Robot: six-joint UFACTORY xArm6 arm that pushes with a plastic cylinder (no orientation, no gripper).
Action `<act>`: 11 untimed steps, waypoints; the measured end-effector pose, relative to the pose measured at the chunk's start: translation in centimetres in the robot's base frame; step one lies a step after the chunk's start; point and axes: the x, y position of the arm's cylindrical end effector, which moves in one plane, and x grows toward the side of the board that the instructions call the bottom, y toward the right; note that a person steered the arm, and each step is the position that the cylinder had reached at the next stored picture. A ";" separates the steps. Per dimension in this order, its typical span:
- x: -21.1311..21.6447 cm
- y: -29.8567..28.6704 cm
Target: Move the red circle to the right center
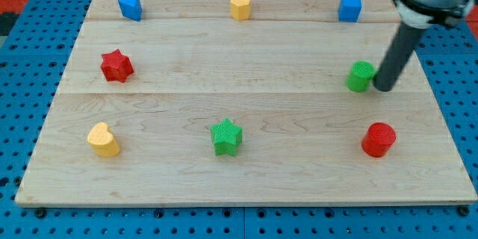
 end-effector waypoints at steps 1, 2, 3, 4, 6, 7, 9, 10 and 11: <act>-0.4 -5.3; -0.4 -13.0; 3.5 -8.6; 10.0 -4.2; 12.0 -2.4; 5.5 -3.5; 12.1 -3.9; 9.2 1.0; 4.1 -0.4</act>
